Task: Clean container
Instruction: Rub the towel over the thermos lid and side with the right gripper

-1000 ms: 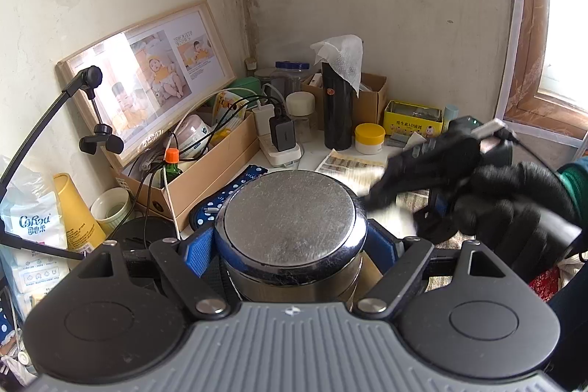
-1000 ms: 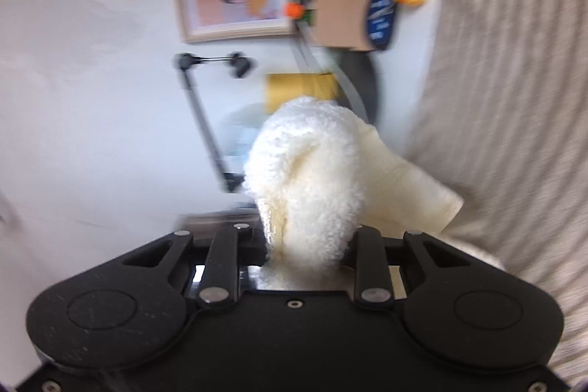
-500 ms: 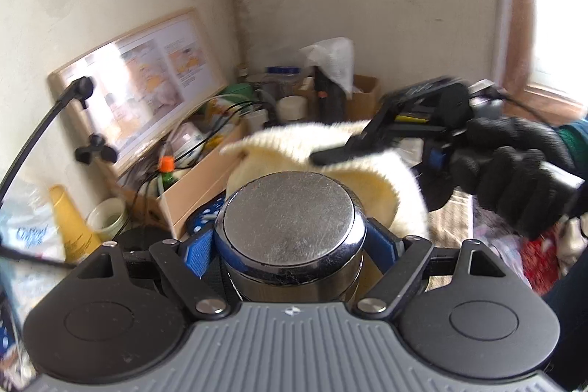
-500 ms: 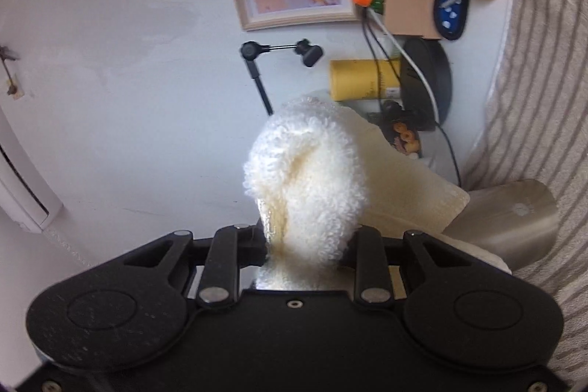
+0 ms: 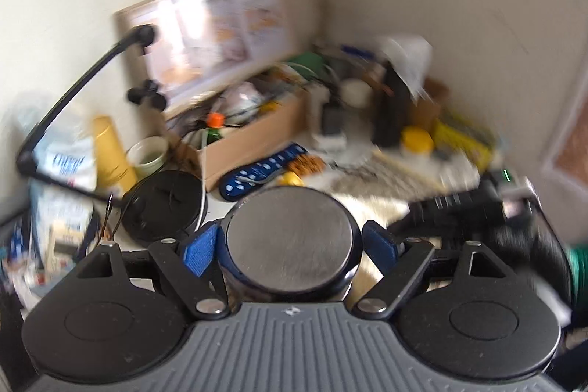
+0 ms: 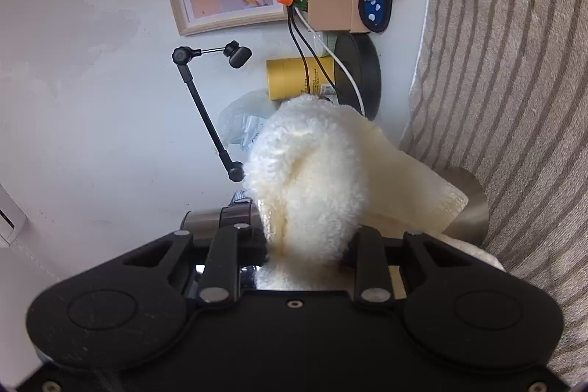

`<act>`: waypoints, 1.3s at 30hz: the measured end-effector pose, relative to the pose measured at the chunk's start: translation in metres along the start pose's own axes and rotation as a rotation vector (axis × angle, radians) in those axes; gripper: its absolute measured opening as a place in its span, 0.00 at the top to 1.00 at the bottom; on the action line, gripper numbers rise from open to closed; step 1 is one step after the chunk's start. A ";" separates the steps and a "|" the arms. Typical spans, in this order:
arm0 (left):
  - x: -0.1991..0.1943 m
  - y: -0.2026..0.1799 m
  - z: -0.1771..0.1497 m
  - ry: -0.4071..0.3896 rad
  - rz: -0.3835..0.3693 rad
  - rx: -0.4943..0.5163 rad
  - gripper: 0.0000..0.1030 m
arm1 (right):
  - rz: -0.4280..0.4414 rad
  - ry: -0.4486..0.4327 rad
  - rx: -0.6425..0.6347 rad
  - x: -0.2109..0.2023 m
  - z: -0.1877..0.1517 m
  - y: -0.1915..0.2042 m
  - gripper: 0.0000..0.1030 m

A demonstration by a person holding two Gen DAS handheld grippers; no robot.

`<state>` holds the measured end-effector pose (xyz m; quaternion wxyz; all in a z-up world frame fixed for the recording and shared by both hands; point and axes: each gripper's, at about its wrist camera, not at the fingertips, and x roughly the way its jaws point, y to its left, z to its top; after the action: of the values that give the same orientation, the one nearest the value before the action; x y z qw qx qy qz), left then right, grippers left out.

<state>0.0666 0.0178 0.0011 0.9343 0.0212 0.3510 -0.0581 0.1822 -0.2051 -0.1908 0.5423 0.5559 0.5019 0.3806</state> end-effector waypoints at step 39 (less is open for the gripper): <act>-0.007 0.037 -0.031 -0.174 -0.257 0.241 0.20 | 0.046 0.003 -0.030 0.008 0.008 -0.014 0.76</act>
<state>0.0458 0.0578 -0.0182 0.9367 0.0829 0.2594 -0.2202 0.1891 -0.2001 -0.2066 0.5410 0.5584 0.4843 0.4013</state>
